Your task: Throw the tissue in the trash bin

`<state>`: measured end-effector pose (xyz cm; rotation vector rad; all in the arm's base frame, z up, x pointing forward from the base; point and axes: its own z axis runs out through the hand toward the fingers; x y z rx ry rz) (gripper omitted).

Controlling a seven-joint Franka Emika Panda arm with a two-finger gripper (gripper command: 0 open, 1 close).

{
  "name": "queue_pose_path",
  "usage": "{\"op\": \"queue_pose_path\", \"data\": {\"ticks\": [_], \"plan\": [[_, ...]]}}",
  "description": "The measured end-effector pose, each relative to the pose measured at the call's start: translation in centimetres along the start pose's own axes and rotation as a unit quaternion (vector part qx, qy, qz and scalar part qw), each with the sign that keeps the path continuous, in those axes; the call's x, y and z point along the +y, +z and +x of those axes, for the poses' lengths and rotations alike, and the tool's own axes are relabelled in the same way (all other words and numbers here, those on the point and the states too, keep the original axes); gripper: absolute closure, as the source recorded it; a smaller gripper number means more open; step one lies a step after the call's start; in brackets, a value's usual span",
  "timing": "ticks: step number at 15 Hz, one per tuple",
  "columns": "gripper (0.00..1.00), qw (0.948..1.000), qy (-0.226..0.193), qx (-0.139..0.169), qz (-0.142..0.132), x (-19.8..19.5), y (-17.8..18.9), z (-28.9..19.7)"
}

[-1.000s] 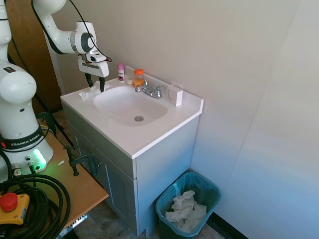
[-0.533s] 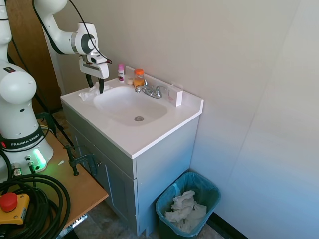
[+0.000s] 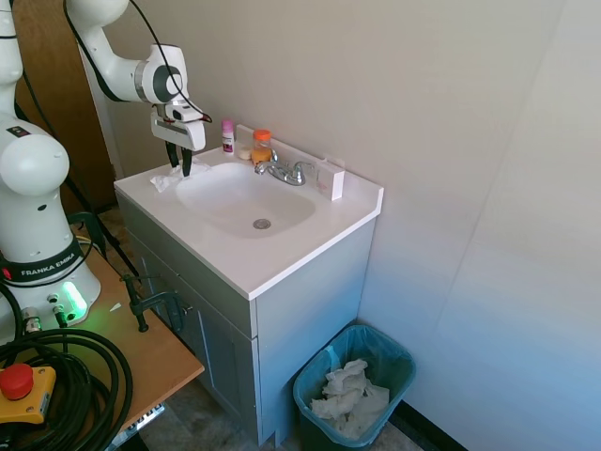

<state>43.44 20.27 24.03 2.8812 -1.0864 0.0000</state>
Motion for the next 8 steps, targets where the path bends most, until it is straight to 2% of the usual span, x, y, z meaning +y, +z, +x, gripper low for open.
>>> {"op": "queue_pose_path", "data": {"ticks": [5, 8], "plan": [[1.0, 0.9999, 0.002, -0.001, 0.013, 0.3, -1.2, 1.1], [1.0, 0.9989, 0.009, 0.009, 0.044, 1.4, -5.9, 3.0]]}}
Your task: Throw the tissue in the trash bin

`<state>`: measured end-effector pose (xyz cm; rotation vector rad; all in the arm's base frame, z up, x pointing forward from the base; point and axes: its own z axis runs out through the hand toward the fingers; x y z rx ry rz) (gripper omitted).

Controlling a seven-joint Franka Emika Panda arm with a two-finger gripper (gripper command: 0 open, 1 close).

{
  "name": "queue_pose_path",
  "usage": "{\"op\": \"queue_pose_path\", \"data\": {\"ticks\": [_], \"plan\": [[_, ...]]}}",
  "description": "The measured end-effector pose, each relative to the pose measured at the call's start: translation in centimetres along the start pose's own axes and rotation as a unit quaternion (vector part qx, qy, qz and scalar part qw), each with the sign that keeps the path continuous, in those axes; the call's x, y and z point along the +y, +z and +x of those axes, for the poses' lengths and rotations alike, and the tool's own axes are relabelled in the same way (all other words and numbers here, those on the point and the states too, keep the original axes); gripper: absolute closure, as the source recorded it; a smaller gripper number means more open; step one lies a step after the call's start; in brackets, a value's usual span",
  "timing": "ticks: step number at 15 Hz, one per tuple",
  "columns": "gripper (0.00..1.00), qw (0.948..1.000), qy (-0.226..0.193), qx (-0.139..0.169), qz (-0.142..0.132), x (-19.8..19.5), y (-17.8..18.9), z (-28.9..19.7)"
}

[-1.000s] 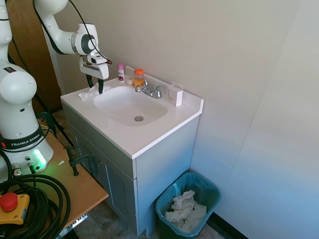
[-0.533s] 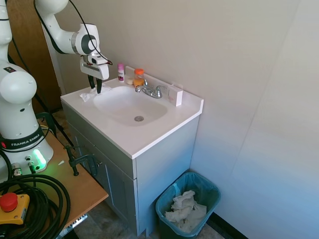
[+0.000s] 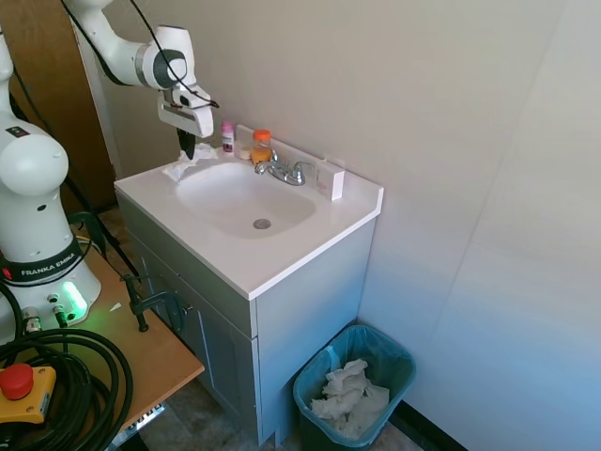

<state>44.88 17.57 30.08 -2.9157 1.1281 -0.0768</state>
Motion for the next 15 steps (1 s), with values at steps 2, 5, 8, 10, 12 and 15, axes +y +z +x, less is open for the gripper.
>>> {"op": "queue_pose_path", "data": {"ticks": [2, 5, 8, 10, 12, 15], "plan": [[1.0, 0.9988, 0.027, 0.019, 0.037, 2.0, -5.1, 2.9], [1.0, 0.9878, 0.106, 0.063, 0.095, 9.3, -12.9, 10.0], [1.0, 0.9616, 0.207, 0.098, 0.151, 21.1, -18.9, 18.3], [1.0, 0.9362, 0.283, 0.106, 0.179, 29.3, -20.3, 23.5], [1.0, 0.9077, 0.358, 0.1, 0.195, 36.4, -19.1, 28.1], [1.0, 0.8719, 0.455, 0.066, 0.168, 43.1, -13.7, 33.4]]}}
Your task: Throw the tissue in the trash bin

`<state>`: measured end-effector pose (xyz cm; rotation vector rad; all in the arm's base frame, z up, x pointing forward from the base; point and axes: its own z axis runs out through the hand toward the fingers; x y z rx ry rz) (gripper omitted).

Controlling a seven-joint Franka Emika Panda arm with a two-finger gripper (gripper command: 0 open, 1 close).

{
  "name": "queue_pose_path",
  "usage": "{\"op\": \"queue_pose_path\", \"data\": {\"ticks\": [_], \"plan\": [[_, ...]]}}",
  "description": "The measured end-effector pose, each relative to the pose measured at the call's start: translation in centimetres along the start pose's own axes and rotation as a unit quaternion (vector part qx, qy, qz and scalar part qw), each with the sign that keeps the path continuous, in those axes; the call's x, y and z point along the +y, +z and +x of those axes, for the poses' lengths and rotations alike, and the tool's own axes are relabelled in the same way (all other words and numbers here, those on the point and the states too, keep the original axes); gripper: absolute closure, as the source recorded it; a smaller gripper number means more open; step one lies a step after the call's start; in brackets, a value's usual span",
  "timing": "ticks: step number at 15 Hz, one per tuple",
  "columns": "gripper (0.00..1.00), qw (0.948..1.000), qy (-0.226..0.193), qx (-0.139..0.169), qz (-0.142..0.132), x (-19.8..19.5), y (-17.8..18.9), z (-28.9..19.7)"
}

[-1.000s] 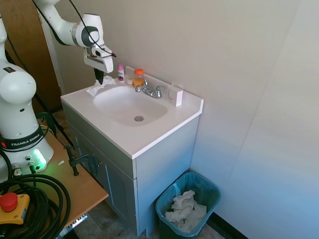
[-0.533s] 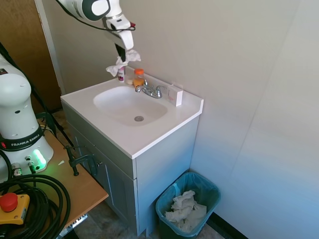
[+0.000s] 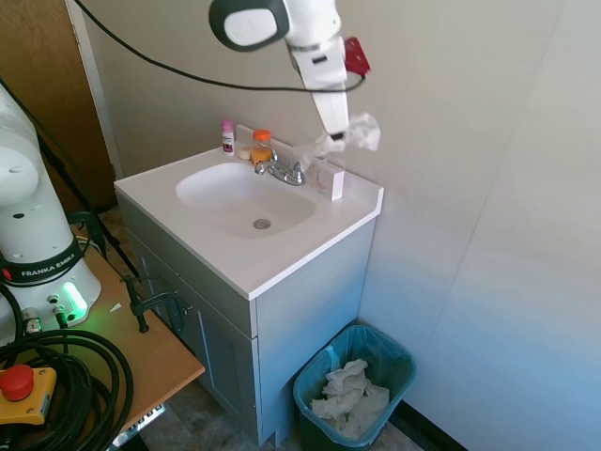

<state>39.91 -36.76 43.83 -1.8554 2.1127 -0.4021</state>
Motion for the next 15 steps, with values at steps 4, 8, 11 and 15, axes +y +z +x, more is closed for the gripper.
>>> {"op": "queue_pose_path", "data": {"ticks": [4, 8, 11, 15], "plan": [[1.0, 0.9939, 0.07, -0.032, -0.079, 0.8, 8.6, 5.3], [1.0, 0.9876, 0.088, -0.045, -0.122, 1.2, 18.4, 10.5], [1.0, 0.9857, 0.082, -0.047, -0.14, 0.5, 24.0, 12.9], [0.0, 0.9853, 0.068, -0.064, -0.143, -1.2, 25.9, 13.4]]}}
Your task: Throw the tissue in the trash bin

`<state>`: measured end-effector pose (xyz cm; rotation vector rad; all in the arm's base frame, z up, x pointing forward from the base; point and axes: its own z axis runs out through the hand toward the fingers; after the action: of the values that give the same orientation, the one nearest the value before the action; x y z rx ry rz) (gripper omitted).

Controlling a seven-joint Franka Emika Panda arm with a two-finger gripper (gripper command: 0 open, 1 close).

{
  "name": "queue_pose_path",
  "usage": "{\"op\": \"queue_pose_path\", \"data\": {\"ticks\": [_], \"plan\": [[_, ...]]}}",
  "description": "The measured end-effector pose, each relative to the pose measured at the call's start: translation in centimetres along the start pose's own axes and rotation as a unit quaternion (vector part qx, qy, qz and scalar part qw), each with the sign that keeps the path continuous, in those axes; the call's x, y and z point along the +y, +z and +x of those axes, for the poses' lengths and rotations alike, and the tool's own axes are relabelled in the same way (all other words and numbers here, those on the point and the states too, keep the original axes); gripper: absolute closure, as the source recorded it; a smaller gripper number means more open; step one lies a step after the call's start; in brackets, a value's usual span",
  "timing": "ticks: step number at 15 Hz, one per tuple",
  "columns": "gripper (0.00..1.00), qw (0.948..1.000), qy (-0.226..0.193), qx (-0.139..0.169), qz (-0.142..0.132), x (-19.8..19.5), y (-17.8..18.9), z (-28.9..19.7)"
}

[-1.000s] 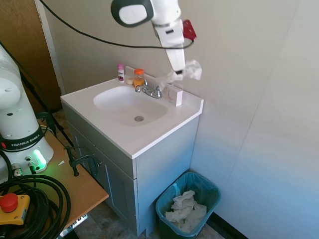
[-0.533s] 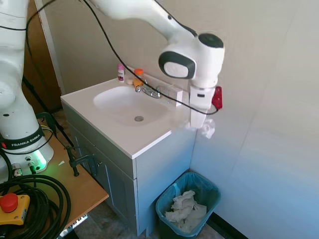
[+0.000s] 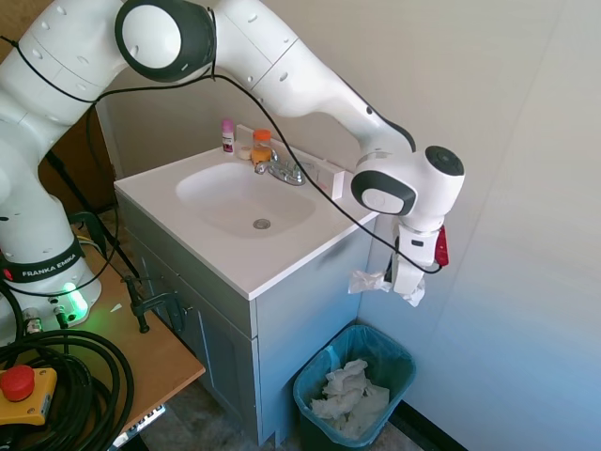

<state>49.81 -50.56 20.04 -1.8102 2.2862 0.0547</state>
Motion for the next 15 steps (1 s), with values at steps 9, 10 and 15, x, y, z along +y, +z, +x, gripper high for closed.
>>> {"op": "queue_pose_path", "data": {"ticks": [9, 10, 15], "plan": [[0.0, 0.9989, -0.038, -0.025, -0.013, -0.8, 0.9, -0.9], [0.0, 0.9988, -0.041, -0.025, -0.013, -0.7, 0.9, -0.9], [0.0, 0.9971, -0.071, -0.026, -0.004, -0.9, 0.1, -1.3]]}}
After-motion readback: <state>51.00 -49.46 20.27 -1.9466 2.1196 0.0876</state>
